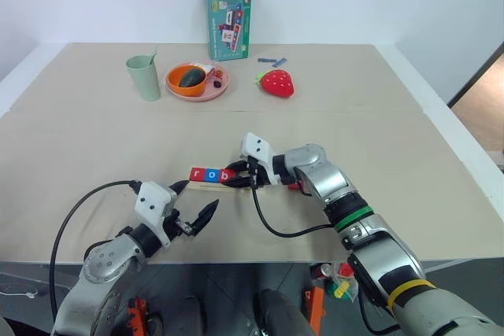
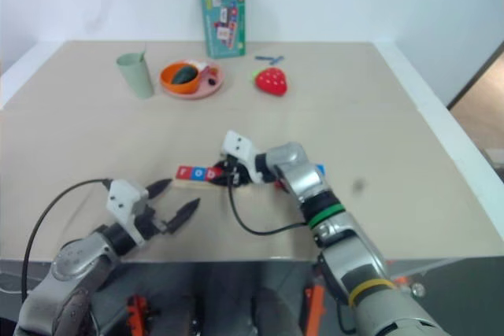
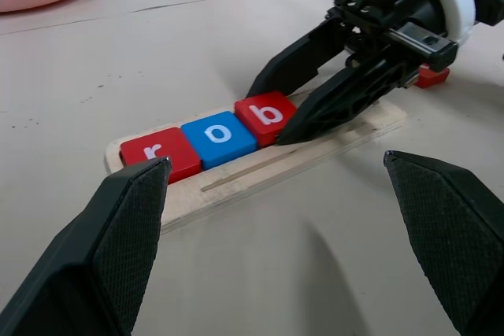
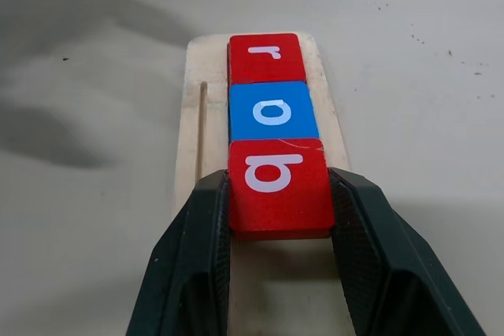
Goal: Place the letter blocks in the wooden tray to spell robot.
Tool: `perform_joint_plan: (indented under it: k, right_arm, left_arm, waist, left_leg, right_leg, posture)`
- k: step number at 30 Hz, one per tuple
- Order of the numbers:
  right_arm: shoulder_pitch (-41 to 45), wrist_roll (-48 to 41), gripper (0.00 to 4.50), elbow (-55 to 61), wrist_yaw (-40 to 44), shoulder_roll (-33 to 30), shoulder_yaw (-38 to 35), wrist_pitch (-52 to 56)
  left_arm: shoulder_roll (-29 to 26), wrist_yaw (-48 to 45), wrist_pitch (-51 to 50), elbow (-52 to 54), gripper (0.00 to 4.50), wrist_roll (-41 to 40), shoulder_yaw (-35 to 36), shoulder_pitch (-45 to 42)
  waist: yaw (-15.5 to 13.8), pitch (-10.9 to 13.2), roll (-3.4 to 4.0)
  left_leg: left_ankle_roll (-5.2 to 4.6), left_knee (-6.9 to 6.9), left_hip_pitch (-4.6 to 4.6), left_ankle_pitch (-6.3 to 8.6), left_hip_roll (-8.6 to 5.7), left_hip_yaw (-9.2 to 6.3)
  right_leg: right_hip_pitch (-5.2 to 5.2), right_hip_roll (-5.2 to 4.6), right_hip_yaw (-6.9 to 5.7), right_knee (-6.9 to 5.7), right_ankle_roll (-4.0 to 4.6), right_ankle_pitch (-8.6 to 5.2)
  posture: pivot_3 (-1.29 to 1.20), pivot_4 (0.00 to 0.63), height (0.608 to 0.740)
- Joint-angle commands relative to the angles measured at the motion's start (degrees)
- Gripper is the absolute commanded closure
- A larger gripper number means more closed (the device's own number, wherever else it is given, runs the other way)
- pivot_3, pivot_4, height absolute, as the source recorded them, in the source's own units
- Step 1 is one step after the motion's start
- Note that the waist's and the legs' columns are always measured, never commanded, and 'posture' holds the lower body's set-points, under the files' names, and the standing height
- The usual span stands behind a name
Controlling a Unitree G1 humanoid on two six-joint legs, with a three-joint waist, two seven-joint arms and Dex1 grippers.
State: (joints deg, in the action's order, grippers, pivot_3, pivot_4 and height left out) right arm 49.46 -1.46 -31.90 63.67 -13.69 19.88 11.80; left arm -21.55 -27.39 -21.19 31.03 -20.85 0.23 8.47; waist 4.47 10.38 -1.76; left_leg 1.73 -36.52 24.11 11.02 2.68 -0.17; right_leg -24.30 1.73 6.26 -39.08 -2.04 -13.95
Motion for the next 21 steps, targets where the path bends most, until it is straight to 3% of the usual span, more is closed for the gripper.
perform_joint_plan:
  k: [1,2,8,13,17,21]
  right_arm:
    - [1.7,0.1,2.79,-0.5,0.6,0.3,-0.4,-0.3]
    - [1.8,0.0,2.25,-0.7,0.5,0.4,-0.5,-0.3]
    - [2.1,-0.5,0.12,-0.5,-0.3,0.2,-1.8,-1.6]
    - [0.9,-4.9,0.05,8.9,-0.6,-2.8,-6.8,3.1]
    - [-3.5,-9.1,0.05,17.8,2.2,-9.7,-11.1,7.6]
    - [-10.1,-8.4,0.05,17.6,8.0,-19.2,-11.3,3.2]
  left_arm:
    - [-0.3,0.3,0.6,2.9,0.00,0.1,0.1,0.0]
    - [-0.3,0.3,0.6,2.9,0.00,0.1,0.2,-0.1]
    - [-1.4,-0.8,0.8,2.6,0.00,0.9,-0.3,-0.6]
    - [-3.5,-4.5,1.2,3.3,0.00,-0.5,-1.4,-0.3]
    - [-6.9,-10.5,-0.4,4.2,0.00,-4.0,-2.3,-1.1]
    - [-10.8,-15.6,-1.5,3.1,0.00,-5.8,-3.0,-3.4]
  waist:
    - [0.0,0.0,0.00]
    - [0.0,0.0,0.00]
    - [0.0,0.0,0.00]
    - [0.0,0.0,0.02]
    - [-0.4,0.0,0.01]
    - [-0.7,0.0,0.01]
  left_leg:
    - [0.00,0.00,0.00,0.00,0.00,0.00]
    - [0.00,0.00,0.00,0.00,0.00,0.00]
    - [0.00,0.00,0.00,0.00,0.00,0.00]
    - [0.00,0.02,0.08,0.00,-0.01,0.00]
    - [0.02,0.05,0.14,0.01,-0.04,-0.06]
    - [0.04,0.07,0.13,0.03,-0.11,-0.09]
  right_leg:
    - [0.00,0.00,0.00,0.00,0.00,0.00]
    - [0.00,0.00,0.00,0.00,0.00,0.00]
    - [0.00,0.00,0.00,0.00,0.00,0.00]
    - [-0.07,-0.01,0.00,0.00,0.00,-0.01]
    - [-0.06,-0.07,-0.07,0.02,-0.04,-0.13]
    - [-0.01,-0.15,-0.14,0.06,0.09,-0.32]
  posture:
    - [0.00,0.150,0.740]
    - [0.00,0.150,0.740]
    - [0.00,0.150,0.740]
    - [0.00,0.150,0.740]
    - [0.00,0.150,0.740]
    - [0.00,0.150,0.740]
